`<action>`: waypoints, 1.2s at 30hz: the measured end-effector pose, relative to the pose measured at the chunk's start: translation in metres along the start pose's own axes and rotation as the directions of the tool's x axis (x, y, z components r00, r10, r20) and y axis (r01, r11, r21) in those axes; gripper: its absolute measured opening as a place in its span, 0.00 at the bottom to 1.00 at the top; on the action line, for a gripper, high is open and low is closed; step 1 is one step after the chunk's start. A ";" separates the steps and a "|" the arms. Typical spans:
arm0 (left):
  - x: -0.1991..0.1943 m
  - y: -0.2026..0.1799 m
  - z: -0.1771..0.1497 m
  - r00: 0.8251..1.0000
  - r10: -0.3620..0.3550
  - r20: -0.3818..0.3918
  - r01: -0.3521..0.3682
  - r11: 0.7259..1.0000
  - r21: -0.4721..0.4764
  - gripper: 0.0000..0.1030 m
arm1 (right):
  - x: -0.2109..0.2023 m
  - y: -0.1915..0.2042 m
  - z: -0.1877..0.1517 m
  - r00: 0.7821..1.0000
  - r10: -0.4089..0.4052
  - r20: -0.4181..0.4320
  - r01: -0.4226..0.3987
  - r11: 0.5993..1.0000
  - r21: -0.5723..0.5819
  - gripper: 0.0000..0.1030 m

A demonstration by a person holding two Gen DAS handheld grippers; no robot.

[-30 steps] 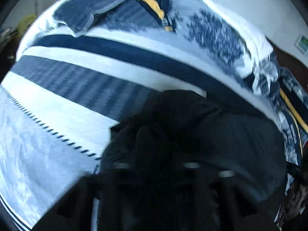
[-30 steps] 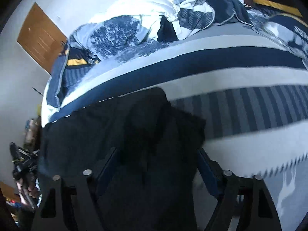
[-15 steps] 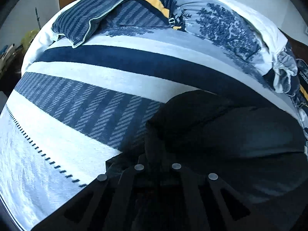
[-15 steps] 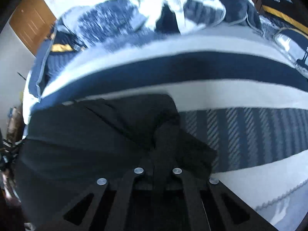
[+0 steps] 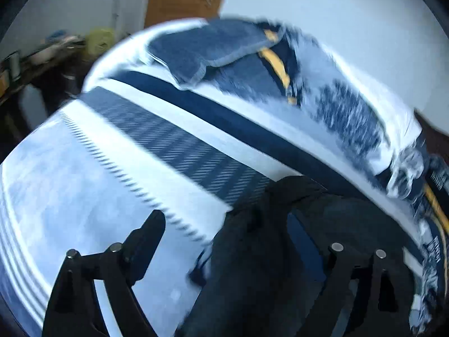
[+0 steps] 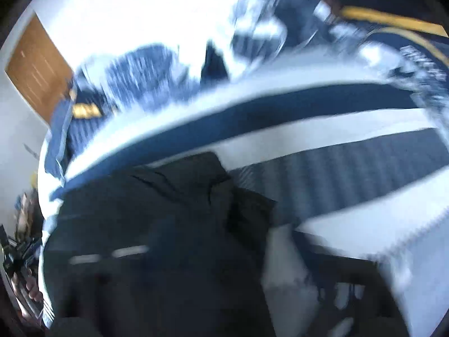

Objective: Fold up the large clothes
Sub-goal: 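Grasp the jacket hem with both grippers and lift it toward the collar, then carry the held hem with both grippers over onto the jacket body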

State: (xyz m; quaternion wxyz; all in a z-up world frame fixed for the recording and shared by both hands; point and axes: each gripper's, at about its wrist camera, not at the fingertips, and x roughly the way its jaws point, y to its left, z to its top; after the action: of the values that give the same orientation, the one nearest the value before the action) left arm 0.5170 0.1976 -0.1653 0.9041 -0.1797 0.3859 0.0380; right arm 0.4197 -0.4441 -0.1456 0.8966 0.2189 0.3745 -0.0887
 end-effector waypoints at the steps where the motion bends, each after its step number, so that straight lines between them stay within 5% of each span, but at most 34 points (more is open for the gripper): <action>1: -0.013 0.011 -0.011 1.000 -0.020 -0.001 0.020 1.000 -0.008 0.87 | -0.013 -0.002 -0.013 1.000 0.020 0.003 -0.020 1.000 0.002 0.94; 6: -0.045 0.055 -0.109 0.993 -0.060 -0.102 0.048 0.992 -0.113 0.87 | -0.057 -0.034 -0.134 0.982 0.190 0.012 -0.189 0.964 0.190 0.94; 8: -0.046 0.060 -0.139 0.984 -0.094 -0.150 0.061 0.976 -0.208 0.87 | -0.049 -0.034 -0.156 0.977 0.212 -0.018 -0.200 0.945 0.260 0.94; 10: -0.041 0.058 -0.158 0.972 -0.131 -0.194 0.070 0.954 -0.291 0.87 | -0.032 -0.029 -0.161 0.955 0.292 -0.059 -0.261 0.915 0.306 0.94; 14: -0.012 0.057 -0.173 0.948 -0.197 -0.251 0.078 0.905 -0.419 0.87 | -0.006 -0.026 -0.159 0.941 0.329 -0.084 -0.277 0.887 0.370 0.93; 17: 0.007 0.064 -0.170 0.946 -0.231 -0.226 0.088 0.858 -0.506 0.87 | 0.010 -0.039 -0.159 0.923 0.381 -0.055 -0.303 0.807 0.507 0.93; 21: 0.027 0.062 -0.161 0.941 -0.273 -0.202 0.124 0.831 -0.543 0.86 | 0.040 -0.060 -0.158 0.891 0.453 -0.035 -0.331 0.700 0.633 0.93; 23: 0.032 0.057 -0.157 0.940 -0.287 -0.186 0.143 0.823 -0.549 0.74 | 0.041 -0.065 -0.151 0.871 0.491 0.027 -0.396 0.667 0.631 0.83; 25: 0.037 0.055 -0.150 0.934 -0.308 -0.181 0.164 0.820 -0.548 0.35 | 0.049 -0.063 -0.145 0.870 0.493 0.002 -0.395 0.695 0.601 0.45; 27: 0.035 0.055 -0.145 0.930 -0.327 -0.170 0.185 0.812 -0.553 0.15 | 0.055 -0.066 -0.148 0.832 0.555 0.023 -0.446 0.643 0.623 0.25; 28: 0.034 0.055 -0.141 0.928 -0.336 -0.162 0.195 0.808 -0.556 0.09 | 0.052 -0.066 -0.148 0.831 0.556 0.032 -0.453 0.641 0.620 0.18; 30: 0.023 0.058 -0.138 0.926 -0.348 -0.145 0.218 0.809 -0.546 0.05 | 0.038 -0.063 -0.147 0.841 0.540 0.039 -0.454 0.664 0.594 0.12; 33: -0.008 0.055 -0.142 0.944 -0.297 -0.146 0.213 0.882 -0.420 0.03 | 0.012 -0.049 -0.148 0.850 0.527 0.022 -0.457 0.716 0.528 0.07; 36: -0.044 0.064 -0.170 0.947 -0.281 -0.153 0.210 0.907 -0.365 0.03 | -0.022 -0.046 -0.161 0.858 0.513 0.022 -0.457 0.744 0.487 0.07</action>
State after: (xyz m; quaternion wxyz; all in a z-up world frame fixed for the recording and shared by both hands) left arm 0.3565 0.2005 -0.2612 0.8121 -0.3853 0.4374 -0.0281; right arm 0.2877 -0.4111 -0.2451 0.7840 0.5264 0.3213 0.0713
